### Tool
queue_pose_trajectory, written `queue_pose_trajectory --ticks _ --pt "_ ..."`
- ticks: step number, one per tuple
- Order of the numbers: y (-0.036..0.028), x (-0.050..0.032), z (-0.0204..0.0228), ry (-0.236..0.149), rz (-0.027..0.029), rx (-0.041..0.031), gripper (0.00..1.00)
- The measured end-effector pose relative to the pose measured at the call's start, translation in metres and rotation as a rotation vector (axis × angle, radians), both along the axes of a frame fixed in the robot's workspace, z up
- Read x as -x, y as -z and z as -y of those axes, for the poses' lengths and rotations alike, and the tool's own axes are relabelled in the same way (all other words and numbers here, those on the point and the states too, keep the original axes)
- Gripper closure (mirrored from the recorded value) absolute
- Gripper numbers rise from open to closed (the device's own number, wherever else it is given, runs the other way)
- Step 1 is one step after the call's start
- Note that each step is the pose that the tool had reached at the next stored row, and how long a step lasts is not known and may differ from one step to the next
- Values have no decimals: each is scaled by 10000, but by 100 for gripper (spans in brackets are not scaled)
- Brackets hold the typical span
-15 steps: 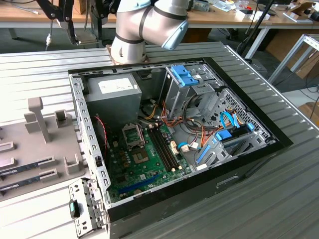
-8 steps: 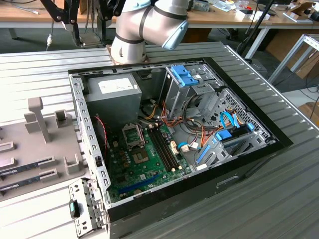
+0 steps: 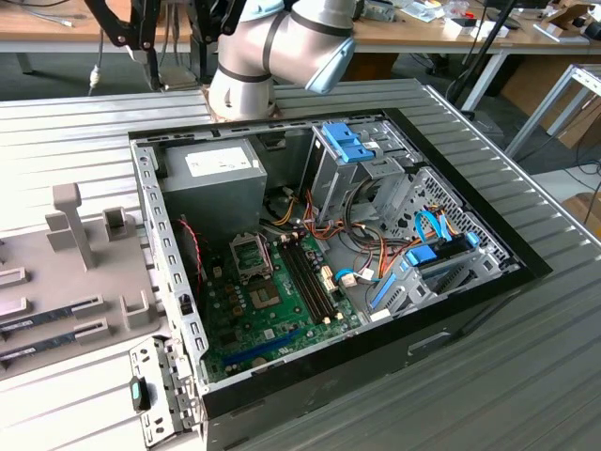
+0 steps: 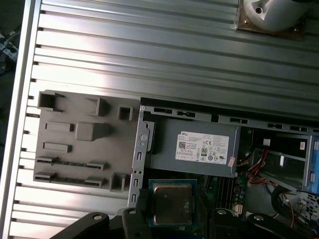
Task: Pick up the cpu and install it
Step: 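Pick up the cpu and move it towards the insertion slot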
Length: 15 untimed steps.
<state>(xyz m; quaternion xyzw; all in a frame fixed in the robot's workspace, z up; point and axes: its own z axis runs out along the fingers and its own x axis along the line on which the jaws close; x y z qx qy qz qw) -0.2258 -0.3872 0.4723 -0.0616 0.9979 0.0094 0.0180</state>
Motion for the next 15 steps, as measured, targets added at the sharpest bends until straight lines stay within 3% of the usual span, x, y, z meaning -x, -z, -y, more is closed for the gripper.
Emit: queue_pose_trajectory --ticks 12,15 --pt "62 -123 0 1 0 -1 53" --pt "160 -199 2 5 0 0 53"
